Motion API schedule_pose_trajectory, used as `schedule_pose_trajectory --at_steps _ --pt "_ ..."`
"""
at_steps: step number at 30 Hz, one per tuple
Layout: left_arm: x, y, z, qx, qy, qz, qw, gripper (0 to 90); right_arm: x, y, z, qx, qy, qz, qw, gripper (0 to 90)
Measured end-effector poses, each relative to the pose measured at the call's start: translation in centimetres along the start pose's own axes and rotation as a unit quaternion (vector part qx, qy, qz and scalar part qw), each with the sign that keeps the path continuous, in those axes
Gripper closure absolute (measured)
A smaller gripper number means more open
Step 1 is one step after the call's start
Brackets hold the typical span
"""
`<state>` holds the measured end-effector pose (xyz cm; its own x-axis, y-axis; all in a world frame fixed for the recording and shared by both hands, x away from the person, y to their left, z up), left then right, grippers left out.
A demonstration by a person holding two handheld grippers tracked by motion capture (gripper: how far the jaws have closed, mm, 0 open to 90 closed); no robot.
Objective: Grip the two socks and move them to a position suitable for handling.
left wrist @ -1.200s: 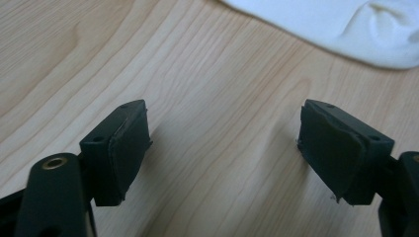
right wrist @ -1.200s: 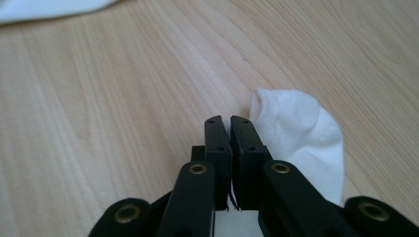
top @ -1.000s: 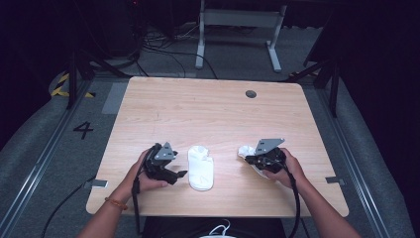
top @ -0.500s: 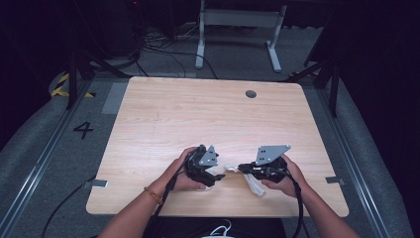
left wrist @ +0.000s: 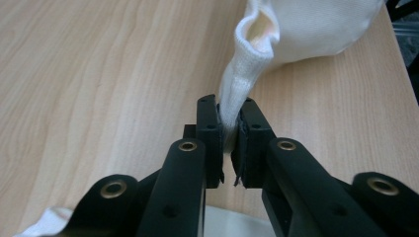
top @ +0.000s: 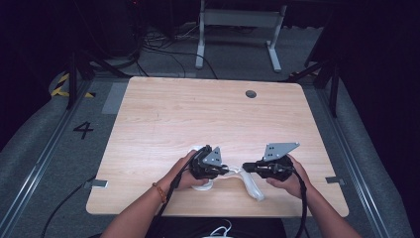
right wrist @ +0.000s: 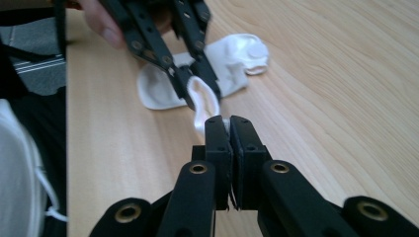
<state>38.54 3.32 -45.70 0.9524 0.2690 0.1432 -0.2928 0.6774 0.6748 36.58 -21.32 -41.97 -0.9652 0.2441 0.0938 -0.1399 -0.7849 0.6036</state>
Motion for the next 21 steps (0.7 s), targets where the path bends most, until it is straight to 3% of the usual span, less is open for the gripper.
schedule_pose_trajectory --at_steps 4,10,12,17,21 --pt "0.7 -0.5 0.3 0.013 0.008 0.001 0.9999 83.3 -1.1 0.0 -0.5 0.005 -0.01 -0.016 0.9998 88.1" --pt "2.1 -1.2 1.3 0.033 0.009 0.025 0.9991 80.3 -3.0 -0.7 -1.3 0.024 -0.017 -0.05 0.9983 88.2" --pt "3.0 -2.0 1.4 0.052 0.01 0.038 0.9979 79.2 -3.9 -0.9 -1.8 0.031 -0.023 -0.066 0.9971 90.0" --pt "4.1 -3.0 1.3 0.073 0.023 0.046 0.996 73.2 -4.4 -0.7 -2.7 0.041 -0.03 -0.079 0.9956 87.5" --pt "4.8 -3.8 1.0 0.085 0.027 0.055 0.9944 69.9 -3.8 -0.1 -3.0 0.04 -0.02 -0.071 0.9965 85.0"
Point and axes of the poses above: each handheld gripper's, and its own axes: y roughly backward along the jaws, z roughly out of its top, x roughly to its left, the point moved 1 cm from there along -y, roughly forward along the jaws, and after that the axes turned 8 degrees about z, right-handed, at the moved point
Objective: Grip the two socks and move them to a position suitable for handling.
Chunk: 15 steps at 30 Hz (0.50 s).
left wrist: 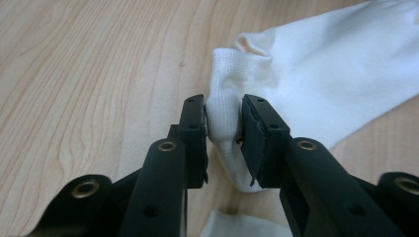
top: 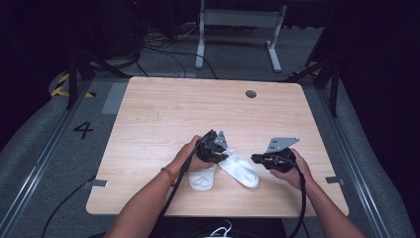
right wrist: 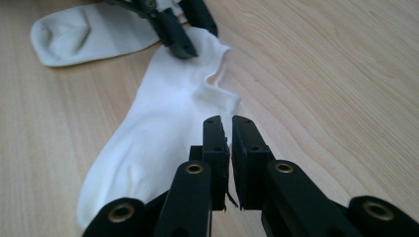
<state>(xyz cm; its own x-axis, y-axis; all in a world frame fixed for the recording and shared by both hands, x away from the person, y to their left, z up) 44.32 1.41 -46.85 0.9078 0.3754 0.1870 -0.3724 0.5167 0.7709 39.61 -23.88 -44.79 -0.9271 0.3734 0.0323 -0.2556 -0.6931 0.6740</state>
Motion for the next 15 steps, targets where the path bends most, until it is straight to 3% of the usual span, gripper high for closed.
schedule_pose_trajectory --at_steps 3,5,9,13,15 --pt "0.2 -0.5 -0.1 0.002 0.002 0.001 1.0 70.2 1.3 0.9 -0.7 0.006 0.028 0.018 0.9994 84.3" --pt "0.3 -0.7 -0.1 0.0 0.008 -0.002 1.0 70.4 1.7 1.1 -0.8 0.006 0.033 0.023 0.9992 84.6" --pt "0.7 -0.9 0.2 0.004 0.005 0.006 1.0 71.4 3.6 0.9 -1.6 0.012 0.061 0.066 0.9959 85.6" --pt "0.8 -1.1 0.4 0.008 0.001 0.006 1.0 71.6 4.1 -0.2 -2.0 0.031 0.074 0.064 0.9947 85.5" --pt "0.9 -1.2 0.5 0.007 0.0 0.008 0.9999 71.9 3.8 -1.0 -2.1 0.039 0.065 0.062 0.9952 86.0"
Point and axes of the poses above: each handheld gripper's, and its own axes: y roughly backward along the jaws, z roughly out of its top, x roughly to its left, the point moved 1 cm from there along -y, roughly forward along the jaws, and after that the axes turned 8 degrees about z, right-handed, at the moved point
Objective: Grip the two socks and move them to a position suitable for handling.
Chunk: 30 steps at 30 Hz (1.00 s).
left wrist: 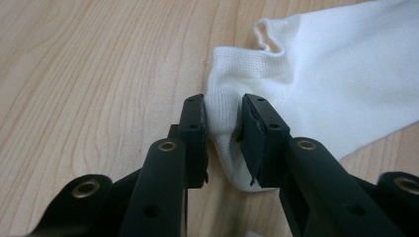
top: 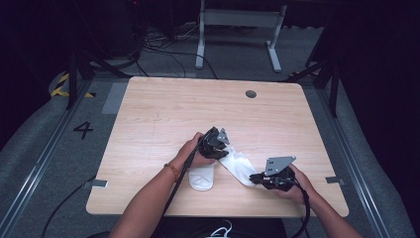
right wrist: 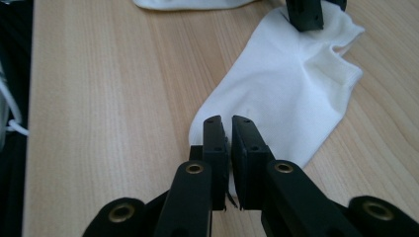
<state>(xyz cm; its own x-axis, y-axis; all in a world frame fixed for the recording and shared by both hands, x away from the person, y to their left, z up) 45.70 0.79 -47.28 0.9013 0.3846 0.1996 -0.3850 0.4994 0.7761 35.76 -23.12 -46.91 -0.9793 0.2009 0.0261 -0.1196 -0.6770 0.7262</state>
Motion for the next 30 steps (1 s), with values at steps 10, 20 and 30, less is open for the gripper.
schedule_pose_trajectory --at_steps 10,20,30 --pt "1.3 -0.2 -0.3 0.003 0.023 0.005 0.9997 73.1 -0.1 -0.7 -0.4 0.012 -0.029 0.012 0.9994 89.3" --pt "1.5 -0.6 0.1 0.001 0.018 -0.002 0.9998 73.0 1.3 0.2 0.3 -0.005 0.014 0.016 0.9998 75.3" --pt "1.8 -0.9 0.2 0.0 0.041 -0.011 0.9991 57.8 1.1 -1.1 0.1 0.009 0.011 0.02 0.9997 71.5"
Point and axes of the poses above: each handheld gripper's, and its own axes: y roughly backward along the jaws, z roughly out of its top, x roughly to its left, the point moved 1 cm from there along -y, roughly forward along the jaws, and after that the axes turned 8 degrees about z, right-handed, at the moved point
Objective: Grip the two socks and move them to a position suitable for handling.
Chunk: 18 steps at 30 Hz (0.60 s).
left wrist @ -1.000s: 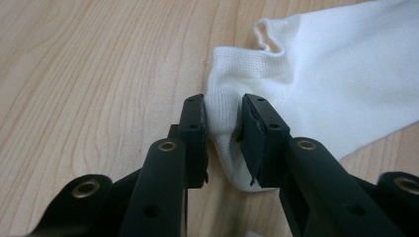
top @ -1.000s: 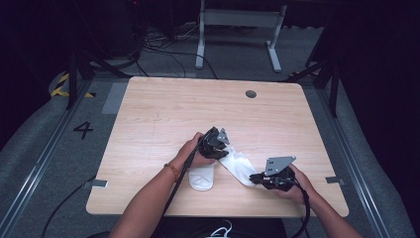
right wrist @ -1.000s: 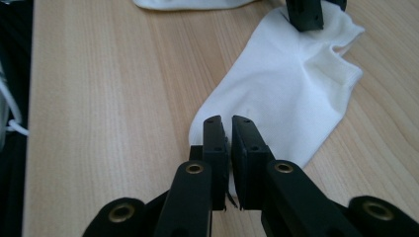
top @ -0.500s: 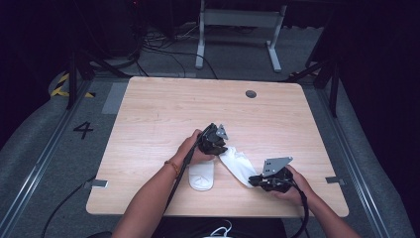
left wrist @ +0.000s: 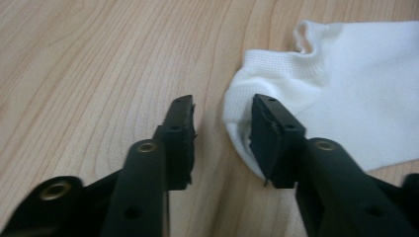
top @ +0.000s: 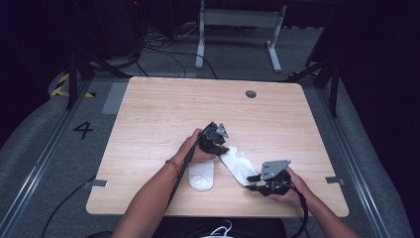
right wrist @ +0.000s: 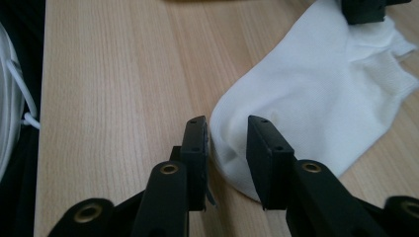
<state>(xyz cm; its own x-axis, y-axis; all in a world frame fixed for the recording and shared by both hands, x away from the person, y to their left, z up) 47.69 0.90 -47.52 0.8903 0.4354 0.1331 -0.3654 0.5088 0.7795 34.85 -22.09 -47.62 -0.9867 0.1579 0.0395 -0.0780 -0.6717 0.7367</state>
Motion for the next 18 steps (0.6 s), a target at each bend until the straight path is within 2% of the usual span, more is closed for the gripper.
schedule_pose_trajectory --at_steps 4,6,7,10,15,18 --pt "0.1 -0.2 0.17 0.001 0.004 -0.013 0.9999 57.1 -0.1 -0.27 0.03 0.005 -0.001 -0.001 1.0 79.7" --pt "0.05 -0.36 0.33 -0.001 0.004 -0.021 0.9998 62.8 -0.19 -0.28 0.05 0.005 -0.005 0.0 1.0 83.8" --pt "0.02 -0.4 0.4 -0.002 0.004 -0.024 0.9997 68.4 -0.23 -0.28 0.05 0.005 -0.006 0.002 1.0 85.0" --pt "0.1 -0.6 0.65 -0.001 0.0 -0.035 0.9994 75.9 -0.25 -0.26 0.08 0.005 -0.007 0.003 1.0 86.4" --pt "0.25 -0.8 0.79 -0.003 0.008 -0.044 0.999 84.7 -0.21 -0.26 0.09 0.005 -0.011 0.002 0.9999 87.4" --pt "0.18 -0.83 0.85 -0.003 0.005 -0.045 0.999 87.0 -0.21 -0.28 0.1 0.005 -0.011 0.002 0.9999 87.5"
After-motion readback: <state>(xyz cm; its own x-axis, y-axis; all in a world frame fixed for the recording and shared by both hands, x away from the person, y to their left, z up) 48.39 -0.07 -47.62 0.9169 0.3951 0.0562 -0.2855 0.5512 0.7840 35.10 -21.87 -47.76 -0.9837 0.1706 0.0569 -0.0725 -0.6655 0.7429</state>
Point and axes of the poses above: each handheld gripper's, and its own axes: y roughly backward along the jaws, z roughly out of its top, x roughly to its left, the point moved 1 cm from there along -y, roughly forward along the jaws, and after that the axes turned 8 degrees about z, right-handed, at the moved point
